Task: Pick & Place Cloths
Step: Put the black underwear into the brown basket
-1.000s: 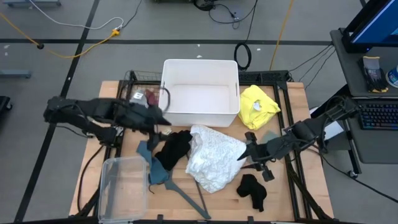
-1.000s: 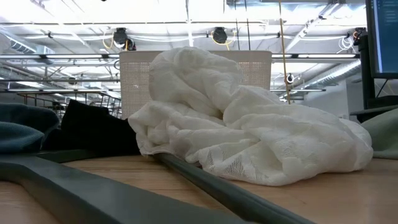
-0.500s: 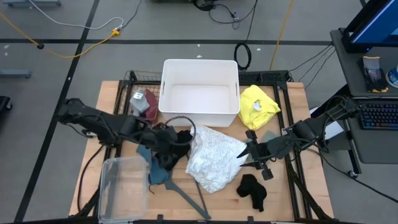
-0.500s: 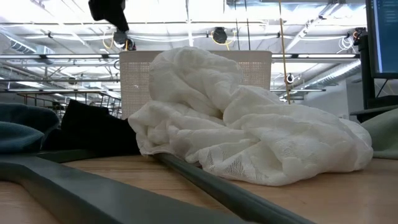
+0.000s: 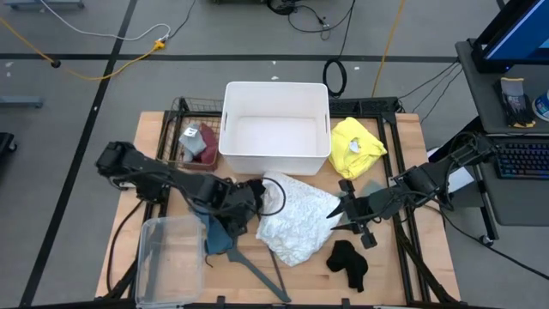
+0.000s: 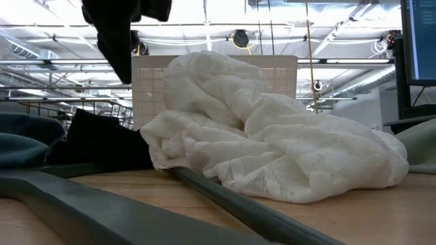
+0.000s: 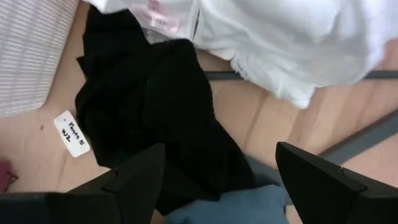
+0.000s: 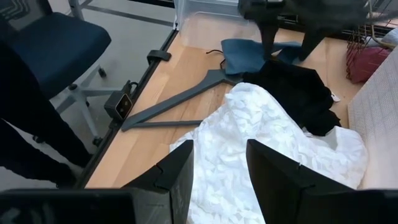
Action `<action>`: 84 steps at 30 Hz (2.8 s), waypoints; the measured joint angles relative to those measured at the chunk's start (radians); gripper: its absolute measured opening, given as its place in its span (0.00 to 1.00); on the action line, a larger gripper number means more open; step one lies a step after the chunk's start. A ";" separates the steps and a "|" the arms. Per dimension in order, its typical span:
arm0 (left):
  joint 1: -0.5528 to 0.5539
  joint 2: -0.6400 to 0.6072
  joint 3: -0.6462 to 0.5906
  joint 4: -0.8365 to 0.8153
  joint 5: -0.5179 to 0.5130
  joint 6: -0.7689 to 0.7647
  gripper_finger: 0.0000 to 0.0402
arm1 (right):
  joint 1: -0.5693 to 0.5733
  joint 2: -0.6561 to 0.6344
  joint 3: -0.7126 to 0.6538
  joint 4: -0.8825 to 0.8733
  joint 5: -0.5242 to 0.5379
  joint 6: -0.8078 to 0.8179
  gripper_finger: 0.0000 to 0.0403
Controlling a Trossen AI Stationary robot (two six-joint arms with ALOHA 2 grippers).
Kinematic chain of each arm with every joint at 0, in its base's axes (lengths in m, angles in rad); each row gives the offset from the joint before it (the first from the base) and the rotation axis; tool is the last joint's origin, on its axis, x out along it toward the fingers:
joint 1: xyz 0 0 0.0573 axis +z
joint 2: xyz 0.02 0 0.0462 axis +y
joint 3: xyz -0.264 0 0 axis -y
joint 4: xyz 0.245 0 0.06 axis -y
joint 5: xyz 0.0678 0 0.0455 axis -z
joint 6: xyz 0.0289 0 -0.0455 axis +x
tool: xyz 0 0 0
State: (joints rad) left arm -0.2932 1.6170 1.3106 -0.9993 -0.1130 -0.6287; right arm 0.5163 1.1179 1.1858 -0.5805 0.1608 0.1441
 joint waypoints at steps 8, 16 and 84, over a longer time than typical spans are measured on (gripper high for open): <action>0.000 0.093 0.000 0.000 -0.001 0.021 0.77 | 0.000 0.000 0.000 0.000 0.000 0.027 0.35; 0.000 0.184 0.000 -0.050 -0.026 0.022 0.77 | 0.000 0.000 0.000 0.000 -0.004 0.027 0.35; -0.030 -0.460 0.008 0.925 0.007 0.281 0.00 | 0.001 0.000 0.000 0.000 -0.005 0.079 0.35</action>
State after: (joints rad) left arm -0.3229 1.1569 1.3182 -0.0744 -0.1056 -0.3481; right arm 0.5171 1.1179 1.1854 -0.5804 0.1558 0.2233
